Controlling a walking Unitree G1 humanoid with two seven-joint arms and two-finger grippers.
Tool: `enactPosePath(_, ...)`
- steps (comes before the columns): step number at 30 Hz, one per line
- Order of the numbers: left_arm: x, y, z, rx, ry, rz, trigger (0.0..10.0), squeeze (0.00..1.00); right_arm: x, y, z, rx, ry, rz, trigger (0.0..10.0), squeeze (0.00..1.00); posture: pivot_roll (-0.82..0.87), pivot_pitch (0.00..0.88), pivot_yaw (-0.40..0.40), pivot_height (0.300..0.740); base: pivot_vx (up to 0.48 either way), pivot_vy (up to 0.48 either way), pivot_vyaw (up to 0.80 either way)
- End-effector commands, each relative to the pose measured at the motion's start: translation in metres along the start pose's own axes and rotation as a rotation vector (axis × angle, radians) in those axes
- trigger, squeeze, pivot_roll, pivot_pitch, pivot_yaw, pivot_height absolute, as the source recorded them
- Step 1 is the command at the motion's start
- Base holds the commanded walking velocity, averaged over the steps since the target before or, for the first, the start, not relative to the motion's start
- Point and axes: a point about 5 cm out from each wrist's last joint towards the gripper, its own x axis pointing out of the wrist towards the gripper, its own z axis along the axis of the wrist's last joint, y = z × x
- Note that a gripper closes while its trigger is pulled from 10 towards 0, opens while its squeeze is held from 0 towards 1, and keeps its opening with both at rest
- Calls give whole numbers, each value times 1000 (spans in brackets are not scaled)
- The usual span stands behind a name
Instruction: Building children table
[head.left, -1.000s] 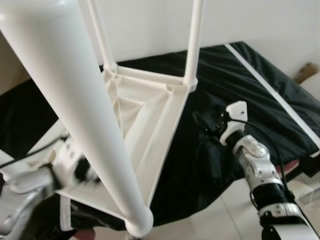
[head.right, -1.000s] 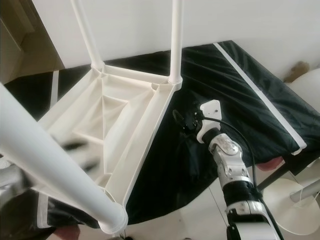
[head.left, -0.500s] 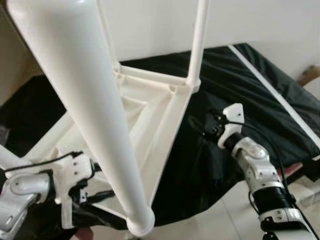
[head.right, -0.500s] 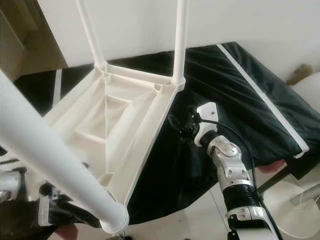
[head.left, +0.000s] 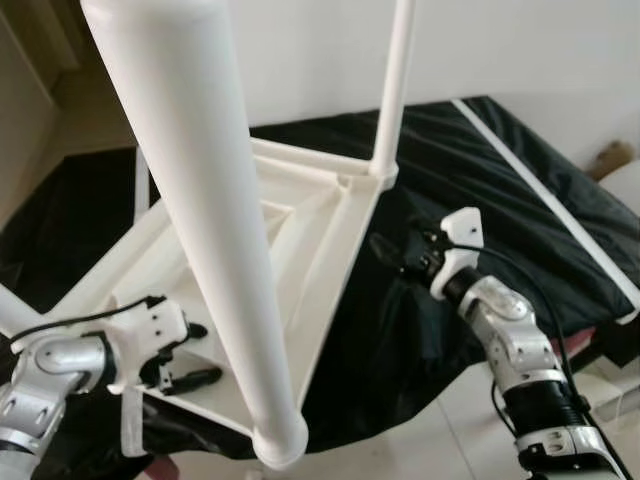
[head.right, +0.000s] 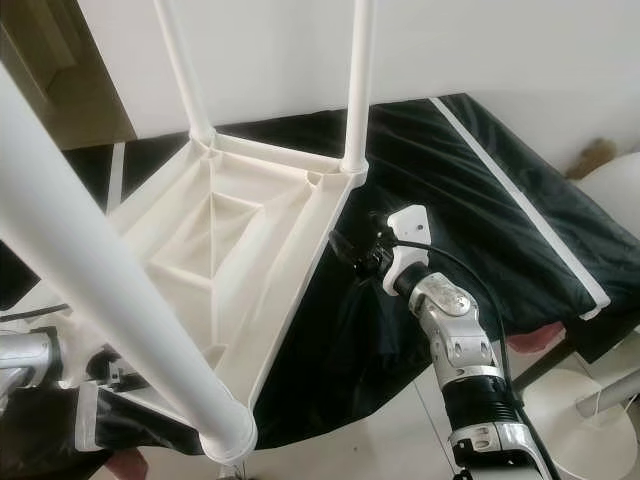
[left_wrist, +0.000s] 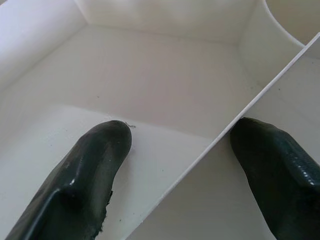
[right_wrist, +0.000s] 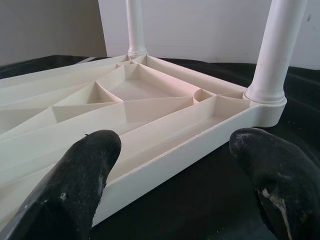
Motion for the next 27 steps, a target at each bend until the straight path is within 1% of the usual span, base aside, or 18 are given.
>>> enactPosePath(1, -5, 10, -13, -44, 54, 181, 10000, 0, -2, 3, -2, -1, 17, 8, 10000, 0, 65, 29, 4, 740, 0, 0, 0)
enactPosePath(2, -5, 10, -13, -44, 54, 181, 10000, 0, -2, 3, -2, -1, 17, 8, 10000, 0, 65, 29, 4, 740, 0, 0, 0)
enactPosePath(3, -5, 12, -18, -146, 57, 246, 10000, 0, -4, 11, -4, -1, 26, 26, 10000, 0, 64, 35, 11, 740, 0, 0, 0)
enactPosePath(5, -6, 16, -20, -236, 46, 305, 10000, 0, -6, 16, -5, -1, 34, 37, 10000, 0, 62, 40, 14, 740, 0, 0, 0)
enactPosePath(7, -7, 17, -20, -254, 43, 320, 10000, 0, -6, 17, -5, -2, 36, 38, 10000, 0, 62, 40, 14, 740, 0, 0, 0)
enactPosePath(8, -7, 18, -20, -286, 33, 345, 10000, 0, -8, 19, -6, -1, 39, 40, 10000, 0, 62, 47, 14, 740, 0, 0, 0)
enactPosePath(9, -7, 20, -17, -359, -1, 390, 10000, 0, -10, 22, -7, 0, 46, 49, 10000, 0, 62, 51, 13, 740, 0, 0, 0)
enactPosePath(11, -7, 20, -17, -359, -1, 390, 10000, 0, -10, 22, -7, 0, 46, 49, 10000, 0, 62, 51, 13, 740, 0, 0, 0)
enactPosePath(13, -3, 23, -11, -441, -28, 441, 10000, 0, -12, 25, -8, -2, 55, 60, 10000, 0, 62, 57, 14, 740, 0, 0, 0)
enactPosePath(16, -3, 23, -11, -451, -31, 449, 10000, 0, -13, 25, -7, -3, 56, 61, 10000, 0, 62, 57, 14, 740, 0, 0, 0)
enactPosePath(17, 1, 26, -6, -487, -35, 496, 10000, 0, -11, 26, -5, -6, 49, 51, 10000, 0, 56, 60, 17, 740, 0, 0, 0)
enactPosePath(19, 1, 26, -6, -487, -35, 496, 10000, 0, -11, 26, -5, -6, 49, 51, 10000, 0, 56, 60, 17, 740, 0, 0, 0)
enactPosePath(20, 3, 27, -4, -501, -36, 516, 10000, 0, -11, 26, -3, -7, 45, 45, 10000, 0, 56, 60, 17, 740, 0, 0, 0)
enactPosePath(22, 13, 28, 6, -524, -61, 554, 10000, 0, -12, 23, 1, -3, 22, -9, 10000, 0, 55, 62, 21, 740, 0, 0, 0)
enactPosePath(24, 18, 27, 13, -546, -87, 573, 10000, 0, -15, 20, 3, 2, 10, -55, 10000, 0, 50, 62, 23, 740, 0, 0, 0)
enactPosePath(25, 21, 28, 18, -541, -112, 587, 10000, 0, -17, 19, 2, 4, 6, -81, 10000, 0, 50, 62, 23, 740, 0, 0, 0)
enactPosePath(26, 26, 27, 21, -577, -137, 596, 10000, 0, -20, 20, 2, 5, 2, -105, 10000, 0, 47, 61, 24, 740, 0, 0, 0)
enactPosePath(27, 26, 27, 21, -577, -137, 596, 10000, 0, -20, 20, 2, 5, 2, -105, 10000, 0, 47, 61, 24, 740, 0, 0, 0)
